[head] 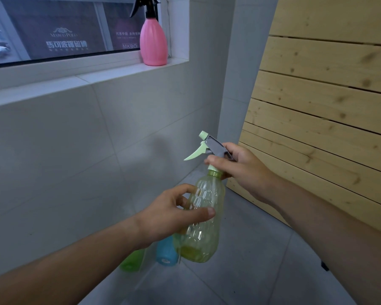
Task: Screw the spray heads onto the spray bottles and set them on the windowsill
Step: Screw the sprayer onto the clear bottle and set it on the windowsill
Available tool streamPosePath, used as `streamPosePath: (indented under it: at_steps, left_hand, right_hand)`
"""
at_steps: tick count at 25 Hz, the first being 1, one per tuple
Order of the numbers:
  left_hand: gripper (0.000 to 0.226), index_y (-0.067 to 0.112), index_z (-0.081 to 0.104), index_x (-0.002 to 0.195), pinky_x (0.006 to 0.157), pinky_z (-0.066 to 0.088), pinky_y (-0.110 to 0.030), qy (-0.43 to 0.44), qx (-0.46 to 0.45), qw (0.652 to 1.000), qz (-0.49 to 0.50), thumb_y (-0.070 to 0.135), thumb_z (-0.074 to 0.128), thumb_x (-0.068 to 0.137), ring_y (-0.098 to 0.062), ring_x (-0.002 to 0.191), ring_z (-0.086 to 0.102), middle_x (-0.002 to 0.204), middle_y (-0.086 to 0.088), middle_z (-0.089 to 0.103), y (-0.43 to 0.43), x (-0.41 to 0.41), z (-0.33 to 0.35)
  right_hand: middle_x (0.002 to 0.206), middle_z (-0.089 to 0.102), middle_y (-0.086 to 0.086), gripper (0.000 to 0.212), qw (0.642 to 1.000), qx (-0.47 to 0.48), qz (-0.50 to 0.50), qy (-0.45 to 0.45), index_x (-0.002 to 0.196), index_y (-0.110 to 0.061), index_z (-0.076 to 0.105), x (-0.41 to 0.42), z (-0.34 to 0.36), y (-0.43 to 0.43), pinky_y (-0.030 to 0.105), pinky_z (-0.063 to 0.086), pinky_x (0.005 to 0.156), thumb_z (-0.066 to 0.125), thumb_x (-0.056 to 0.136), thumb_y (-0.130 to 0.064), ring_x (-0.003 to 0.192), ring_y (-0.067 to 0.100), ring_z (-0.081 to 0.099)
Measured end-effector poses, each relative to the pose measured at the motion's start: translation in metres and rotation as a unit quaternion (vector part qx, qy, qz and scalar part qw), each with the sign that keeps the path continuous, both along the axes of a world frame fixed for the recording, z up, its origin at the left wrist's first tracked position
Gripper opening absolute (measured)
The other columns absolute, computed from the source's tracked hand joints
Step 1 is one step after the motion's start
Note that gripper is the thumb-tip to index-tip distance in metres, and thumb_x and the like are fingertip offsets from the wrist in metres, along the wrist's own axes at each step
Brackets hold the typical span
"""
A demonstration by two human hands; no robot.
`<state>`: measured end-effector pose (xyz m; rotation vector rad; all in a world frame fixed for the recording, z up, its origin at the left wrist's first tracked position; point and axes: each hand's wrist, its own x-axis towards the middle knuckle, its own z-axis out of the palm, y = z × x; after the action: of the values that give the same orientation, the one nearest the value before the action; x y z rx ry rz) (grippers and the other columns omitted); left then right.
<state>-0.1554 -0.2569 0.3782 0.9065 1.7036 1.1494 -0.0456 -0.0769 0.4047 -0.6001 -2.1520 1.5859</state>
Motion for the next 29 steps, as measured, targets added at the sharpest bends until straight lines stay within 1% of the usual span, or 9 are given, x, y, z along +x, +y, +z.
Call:
streamPosePath:
  at_steps: [3,8,12,16,19,21,24,27,29]
  left_hand:
    - [0.038,0.032,0.073,0.102,0.067,0.057,-0.03,0.014,-0.005,1.0,-0.003,0.043,0.088,0.068,-0.017,0.08,0.07,0.109,-0.023,0.069,-0.0001,-0.0007,-0.0009]
    - [0.037,0.032,0.073,0.102,0.065,0.057,-0.028,0.024,-0.001,1.0,-0.002,0.042,0.087,0.069,-0.016,0.079,0.068,0.108,-0.023,0.069,0.0002,0.0004,-0.0012]
    - [0.048,0.033,0.072,0.102,0.065,0.058,-0.028,0.043,-0.001,0.999,0.006,0.051,0.087,0.06,-0.022,0.08,0.072,0.108,-0.02,0.071,0.0013,-0.0032,-0.0006]
    - [0.045,0.033,0.072,0.102,0.065,0.057,-0.028,0.047,0.012,0.999,0.004,0.047,0.088,0.063,-0.016,0.075,0.069,0.104,-0.021,0.072,0.0029,-0.002,-0.0024]
    - [0.054,0.032,0.07,0.105,0.065,0.058,-0.03,0.047,0.017,0.999,0.011,0.051,0.087,0.058,-0.017,0.076,0.067,0.106,-0.022,0.07,0.0042,-0.0043,-0.001]
    - [0.052,0.033,0.07,0.104,0.067,0.059,-0.033,0.051,0.018,0.999,0.006,0.051,0.088,0.058,-0.017,0.075,0.068,0.104,-0.022,0.07,0.0043,-0.0033,-0.0013]
    - [0.05,0.035,0.07,0.103,0.067,0.059,-0.034,0.057,0.022,0.998,0.007,0.05,0.089,0.059,-0.016,0.074,0.067,0.101,-0.022,0.071,0.0047,-0.0031,-0.0023]
    - [0.053,0.033,0.07,0.103,0.07,0.061,-0.041,0.059,0.024,0.998,0.019,0.05,0.089,0.056,-0.017,0.073,0.067,0.101,-0.022,0.071,0.005,-0.0049,-0.0012]
    - [0.049,0.034,0.07,0.101,0.07,0.061,-0.041,0.066,0.024,0.997,0.016,0.048,0.09,0.058,-0.016,0.071,0.067,0.098,-0.021,0.071,0.0042,-0.0022,-0.0007]
  right_hand:
    - [0.106,0.073,0.016,0.027,0.998,-0.049,0.039,0.009,0.115,-0.008,0.061,0.005,0.0054,0.005,0.034,0.056,0.079,0.066,0.089,-0.01,0.095,0.022,0.068]
    - [0.101,0.073,0.009,0.042,0.999,0.037,-0.011,-0.034,0.108,-0.023,0.064,-0.0005,-0.0011,-0.0029,0.043,0.059,0.081,0.071,0.077,-0.049,0.09,0.022,0.071]
    - [0.103,0.072,0.012,0.028,0.997,-0.069,0.03,0.009,0.116,-0.01,0.062,0.002,0.0055,0.0003,0.035,0.056,0.079,0.066,0.089,-0.015,0.091,0.018,0.069]
    - [0.095,0.071,0.009,0.032,1.0,0.018,-0.007,-0.023,0.11,-0.019,0.065,-0.001,0.0024,-0.0049,0.034,0.058,0.072,0.07,0.084,-0.038,0.083,0.013,0.067]
    - [0.099,0.069,0.013,0.029,0.997,-0.068,0.022,0.02,0.115,-0.017,0.065,0.0005,0.0072,-0.0018,0.028,0.054,0.072,0.069,0.086,-0.024,0.089,0.015,0.068]
    - [0.1,0.07,0.012,0.032,0.999,-0.044,0.021,0.014,0.117,-0.013,0.063,0.0015,0.0064,-0.0012,0.026,0.055,0.071,0.07,0.087,-0.021,0.089,0.019,0.069]
    - [0.096,0.071,0.004,0.032,1.0,0.0,0.001,-0.011,0.11,-0.021,0.065,-0.001,0.0048,-0.0035,0.029,0.056,0.072,0.071,0.083,-0.037,0.085,0.017,0.068]
    - [0.097,0.07,0.007,0.026,0.996,-0.085,0.025,0.027,0.114,-0.014,0.065,0.0,0.0061,-0.0015,0.027,0.054,0.073,0.068,0.088,-0.017,0.089,0.016,0.069]
    - [0.092,0.069,0.003,0.027,0.999,-0.04,0.008,0.016,0.112,-0.012,0.065,0.0001,0.0055,-0.0034,0.023,0.053,0.069,0.07,0.087,-0.019,0.083,0.01,0.068]
